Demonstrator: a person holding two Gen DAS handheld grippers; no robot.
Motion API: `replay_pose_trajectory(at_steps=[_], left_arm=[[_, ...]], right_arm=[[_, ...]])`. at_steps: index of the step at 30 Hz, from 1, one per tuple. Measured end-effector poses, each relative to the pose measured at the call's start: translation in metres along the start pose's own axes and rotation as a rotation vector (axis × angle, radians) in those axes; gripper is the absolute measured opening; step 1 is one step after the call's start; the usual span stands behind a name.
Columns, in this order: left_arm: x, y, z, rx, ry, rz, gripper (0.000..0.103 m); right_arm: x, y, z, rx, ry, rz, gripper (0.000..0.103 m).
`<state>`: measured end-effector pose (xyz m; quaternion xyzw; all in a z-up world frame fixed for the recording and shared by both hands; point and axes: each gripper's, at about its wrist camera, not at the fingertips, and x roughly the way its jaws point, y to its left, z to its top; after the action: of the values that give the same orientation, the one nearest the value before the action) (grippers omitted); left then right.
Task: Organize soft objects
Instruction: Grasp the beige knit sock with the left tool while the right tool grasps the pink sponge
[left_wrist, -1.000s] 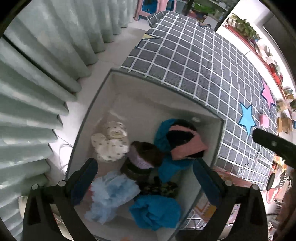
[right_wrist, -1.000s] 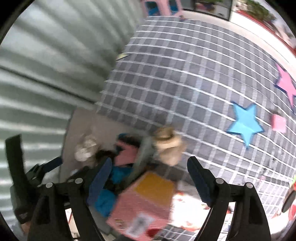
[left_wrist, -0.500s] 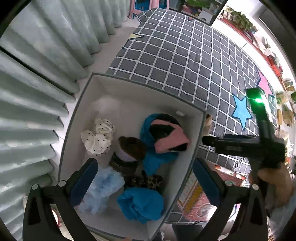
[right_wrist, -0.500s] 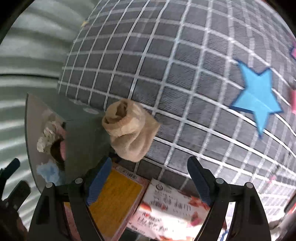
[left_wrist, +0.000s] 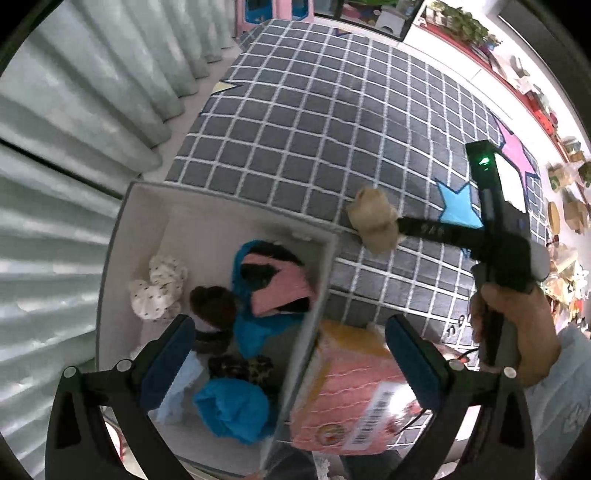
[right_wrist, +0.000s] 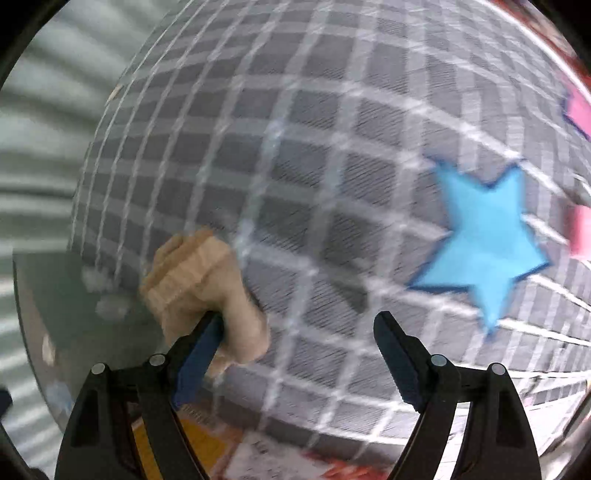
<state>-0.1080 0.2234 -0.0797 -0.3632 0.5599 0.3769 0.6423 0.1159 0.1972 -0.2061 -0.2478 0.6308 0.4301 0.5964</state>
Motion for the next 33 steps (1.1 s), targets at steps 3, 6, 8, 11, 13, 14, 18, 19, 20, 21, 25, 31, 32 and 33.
replay_pose_trajectory(at_steps=[3, 6, 8, 11, 13, 14, 18, 19, 20, 21, 25, 31, 32, 33], left_arm=[[-0.002, -0.016, 0.005, 0.013, -0.006, -0.012, 0.103], [-0.003, -0.038, 0.014, 0.036, -0.018, -0.024, 0.103], [-0.001, -0.056, 0.025, 0.047, -0.017, -0.037, 0.103], [0.012, -0.078, 0.041, 0.042, 0.002, -0.045, 0.103], [0.03, -0.091, 0.054, 0.011, 0.041, -0.052, 0.103], [0.039, -0.095, 0.06, -0.011, 0.059, -0.048, 0.103], [0.073, -0.105, 0.076, -0.095, 0.098, 0.005, 0.103], [0.079, -0.107, 0.077, -0.107, 0.1, 0.016, 0.103], [0.088, -0.108, 0.081, -0.125, 0.103, 0.039, 0.103], [0.096, -0.108, 0.083, -0.133, 0.107, 0.052, 0.103], [0.124, -0.106, 0.092, -0.18, 0.12, 0.111, 0.103], [0.151, -0.101, 0.102, -0.231, 0.129, 0.196, 0.103], [0.154, -0.103, 0.102, -0.223, 0.123, 0.194, 0.103], [0.157, -0.104, 0.104, -0.224, 0.131, 0.173, 0.103]], right_arm=[[-0.009, -0.035, 0.005, 0.072, -0.015, -0.022, 0.085], [-0.021, -0.07, 0.001, 0.13, -0.04, -0.038, 0.085], [-0.031, -0.093, -0.005, 0.17, -0.073, -0.046, 0.085], [-0.043, -0.133, -0.01, 0.218, -0.111, -0.06, 0.085], [-0.047, -0.161, -0.011, 0.24, -0.115, -0.075, 0.085], [-0.049, -0.176, -0.013, 0.255, -0.116, -0.082, 0.085], [-0.051, -0.221, -0.015, 0.283, -0.11, -0.102, 0.085], [-0.051, -0.231, -0.015, 0.284, -0.11, -0.105, 0.085], [-0.05, -0.239, -0.013, 0.283, -0.11, -0.107, 0.085], [-0.048, -0.246, -0.011, 0.278, -0.108, -0.104, 0.085], [-0.04, -0.27, 0.009, 0.233, -0.103, -0.099, 0.085], [-0.024, -0.279, 0.054, 0.149, -0.102, -0.092, 0.085], [-0.02, -0.276, 0.06, 0.141, -0.1, -0.092, 0.085], [-0.015, -0.281, 0.068, 0.134, -0.096, -0.094, 0.085]])
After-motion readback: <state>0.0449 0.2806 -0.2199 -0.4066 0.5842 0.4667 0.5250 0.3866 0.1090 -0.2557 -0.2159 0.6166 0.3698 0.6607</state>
